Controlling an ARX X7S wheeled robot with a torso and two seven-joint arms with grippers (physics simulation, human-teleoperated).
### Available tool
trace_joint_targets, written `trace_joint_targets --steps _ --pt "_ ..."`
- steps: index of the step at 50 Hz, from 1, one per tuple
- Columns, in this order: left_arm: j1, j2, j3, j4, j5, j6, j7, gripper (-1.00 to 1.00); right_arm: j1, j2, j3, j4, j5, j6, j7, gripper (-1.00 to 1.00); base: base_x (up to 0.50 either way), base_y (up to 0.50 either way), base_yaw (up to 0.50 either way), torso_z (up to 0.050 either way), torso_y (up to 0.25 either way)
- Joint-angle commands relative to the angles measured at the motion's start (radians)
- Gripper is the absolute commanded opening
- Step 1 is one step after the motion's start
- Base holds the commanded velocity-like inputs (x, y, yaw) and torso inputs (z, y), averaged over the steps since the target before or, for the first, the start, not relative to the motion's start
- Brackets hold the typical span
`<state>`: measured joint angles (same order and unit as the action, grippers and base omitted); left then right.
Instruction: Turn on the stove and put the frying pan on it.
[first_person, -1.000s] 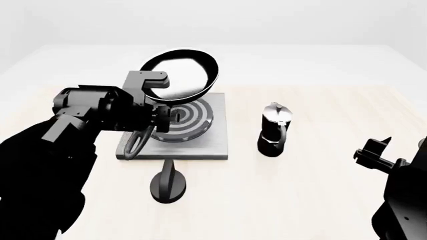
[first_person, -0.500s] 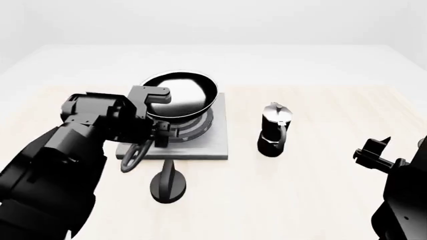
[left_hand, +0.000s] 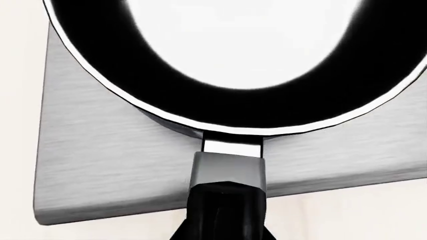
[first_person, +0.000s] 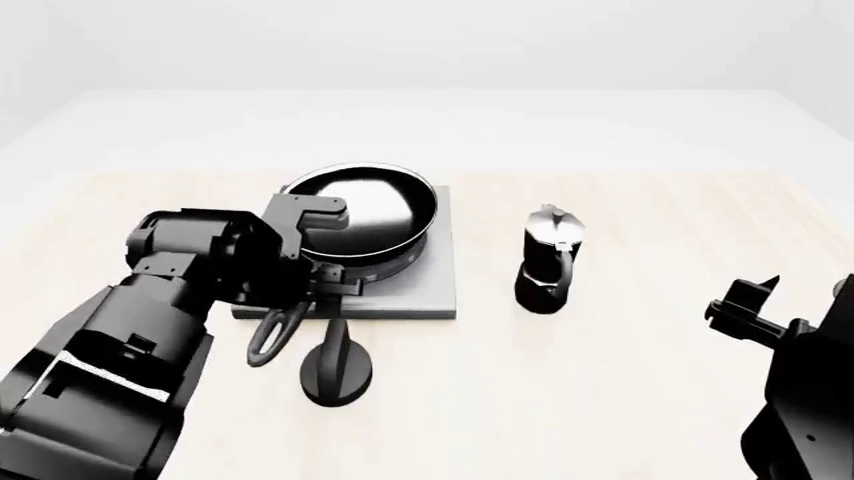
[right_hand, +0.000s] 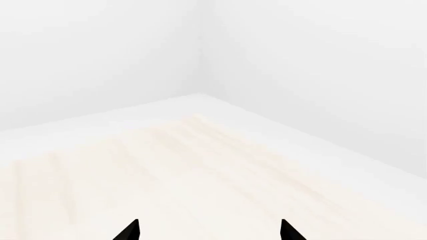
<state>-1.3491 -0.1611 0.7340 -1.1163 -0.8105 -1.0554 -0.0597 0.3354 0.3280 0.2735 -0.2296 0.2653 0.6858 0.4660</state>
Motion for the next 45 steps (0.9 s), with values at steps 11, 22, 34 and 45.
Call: trace_joint_targets --steps 11,22,34,45 --pt "-0.037 0.019 -0.024 -0.038 0.028 0.023 0.036 1.0 0.005 0.004 -0.007 0.003 0.003 0.0 0.003 1.0 0.0 0.0 0.0 0.0 0.0" --pt "-0.136 0.071 0.042 -0.191 0.122 0.073 0.221 1.0 0.004 0.005 -0.009 0.007 0.005 -0.005 0.004 1.0 0.0 0.0 0.0 0.0 0.0" --pt "-0.306 -0.111 -0.067 0.355 0.013 -0.413 0.163 1.0 0.015 0.002 -0.028 0.01 0.003 -0.001 0.007 1.0 0.0 0.0 0.0 0.0 0.0" --pt "-0.469 -0.319 -0.098 0.574 -0.692 -0.504 -0.249 1.0 0.023 0.01 -0.036 -0.03 0.01 0.037 0.013 1.0 0.0 0.0 0.0 0.0 0.0"
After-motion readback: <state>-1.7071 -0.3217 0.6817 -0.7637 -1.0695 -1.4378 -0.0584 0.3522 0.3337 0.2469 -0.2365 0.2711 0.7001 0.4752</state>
